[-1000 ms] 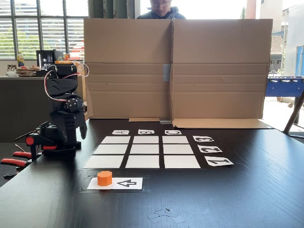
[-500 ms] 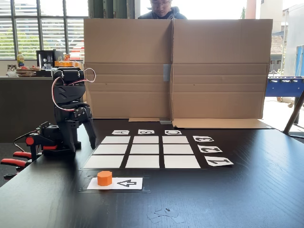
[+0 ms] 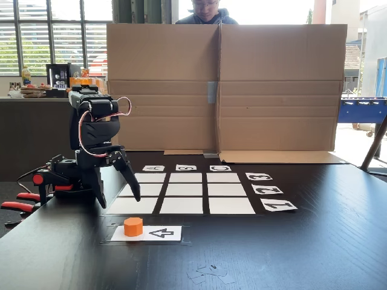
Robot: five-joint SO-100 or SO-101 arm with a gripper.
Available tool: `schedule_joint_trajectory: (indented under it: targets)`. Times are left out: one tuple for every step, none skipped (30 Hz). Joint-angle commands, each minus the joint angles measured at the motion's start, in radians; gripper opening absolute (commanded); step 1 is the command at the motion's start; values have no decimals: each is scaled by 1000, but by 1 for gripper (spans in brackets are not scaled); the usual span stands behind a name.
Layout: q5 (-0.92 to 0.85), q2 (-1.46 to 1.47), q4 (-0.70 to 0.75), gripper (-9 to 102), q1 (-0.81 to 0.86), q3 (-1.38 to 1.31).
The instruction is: Pick up the round, orange token and place it in the grid on square A1.
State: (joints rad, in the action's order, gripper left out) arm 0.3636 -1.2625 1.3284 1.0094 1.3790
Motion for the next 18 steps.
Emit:
schedule_joint_trajectory:
  targets:
    - [2, 6, -9, 30, -20, -40]
    - [3, 15, -9, 30, -25, -40]
    - [5, 23, -9, 30, -28, -40]
    - [5, 32, -9, 30, -32, -41]
    - [6, 40, -9, 30, -35, -41]
    - [6, 46, -9, 30, -38, -43]
    - [6, 54, -9, 30, -41, -44]
    - [6, 63, -9, 30, -43, -48]
    - [6, 69, -9, 30, -44, -52]
    - [6, 77, -9, 30, -44, -57]
    - [6, 86, -9, 30, -46, -64]
    - [6, 100, -9, 30, -46, -77]
    - [9, 117, -9, 30, -48, -92]
    - [9, 127, -9, 30, -48, -101]
    - [9, 135, -9, 30, -48, -104]
    - [9, 141, -9, 31, -48, -107]
    - [6, 149, -9, 31, -46, -109]
    - [6, 156, -9, 31, -46, -114]
